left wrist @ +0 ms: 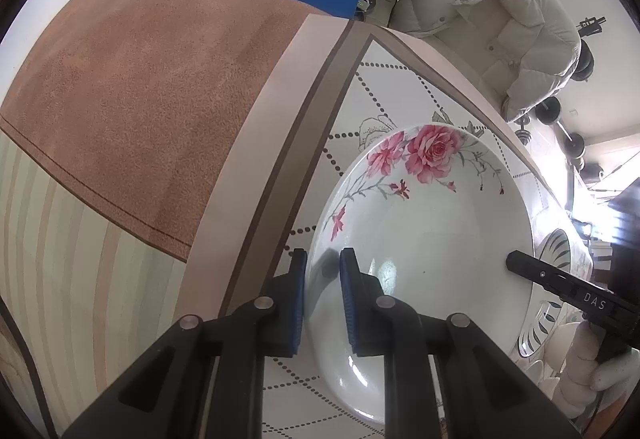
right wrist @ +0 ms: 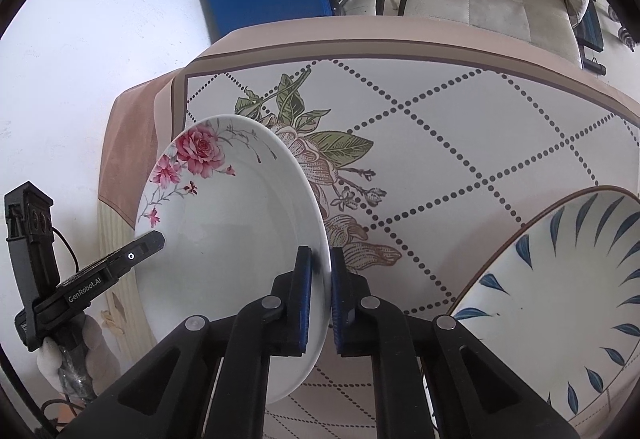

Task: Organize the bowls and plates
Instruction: 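Lift the pink-floral plate with both tools and carry it toward the swirl plate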

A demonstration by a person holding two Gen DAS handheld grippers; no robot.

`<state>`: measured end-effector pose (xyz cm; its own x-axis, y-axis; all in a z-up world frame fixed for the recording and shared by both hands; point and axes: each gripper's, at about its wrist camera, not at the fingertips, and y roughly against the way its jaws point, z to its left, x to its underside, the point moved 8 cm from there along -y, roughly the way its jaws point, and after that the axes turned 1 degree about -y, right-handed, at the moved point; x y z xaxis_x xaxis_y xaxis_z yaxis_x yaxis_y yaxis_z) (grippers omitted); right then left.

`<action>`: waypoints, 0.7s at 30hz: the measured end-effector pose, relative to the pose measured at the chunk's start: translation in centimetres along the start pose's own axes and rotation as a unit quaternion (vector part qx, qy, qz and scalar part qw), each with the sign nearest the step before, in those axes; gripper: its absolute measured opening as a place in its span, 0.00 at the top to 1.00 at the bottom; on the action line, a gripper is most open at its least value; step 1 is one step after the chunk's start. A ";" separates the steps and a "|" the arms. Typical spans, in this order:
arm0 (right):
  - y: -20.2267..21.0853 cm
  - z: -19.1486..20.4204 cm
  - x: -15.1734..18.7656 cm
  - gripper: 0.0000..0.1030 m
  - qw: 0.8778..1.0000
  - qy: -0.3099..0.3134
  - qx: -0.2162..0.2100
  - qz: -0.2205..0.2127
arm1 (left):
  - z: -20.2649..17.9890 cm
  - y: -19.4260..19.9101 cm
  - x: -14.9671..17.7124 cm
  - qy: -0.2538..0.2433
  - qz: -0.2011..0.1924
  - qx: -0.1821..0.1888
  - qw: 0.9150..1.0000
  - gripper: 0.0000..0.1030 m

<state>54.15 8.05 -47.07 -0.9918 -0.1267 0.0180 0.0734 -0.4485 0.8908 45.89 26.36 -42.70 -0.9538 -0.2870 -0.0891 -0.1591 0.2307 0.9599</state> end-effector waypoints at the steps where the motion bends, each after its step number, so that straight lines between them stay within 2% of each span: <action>1: 0.1 -0.1 0.2 0.90 1.000 0.000 0.000 -0.001 | -0.1 0.2 0.2 -0.001 -0.001 0.000 1.000 0.86; 12: 4.4 -0.6 3.0 0.90 0.999 0.001 -0.012 -0.030 | -3.1 3.8 2.4 -0.039 -0.021 0.003 0.999 0.86; 21: 10.3 -3.0 7.2 0.90 0.997 -0.017 -0.026 -0.064 | -8.6 7.0 5.3 -0.083 -0.037 0.018 0.996 0.86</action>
<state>48.10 -0.09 -39.14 -0.9962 -0.0356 -0.0789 -0.0503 -0.5038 0.8623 41.96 18.48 -34.13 -0.9675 -0.1472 -0.2056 -0.2374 0.2486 0.9391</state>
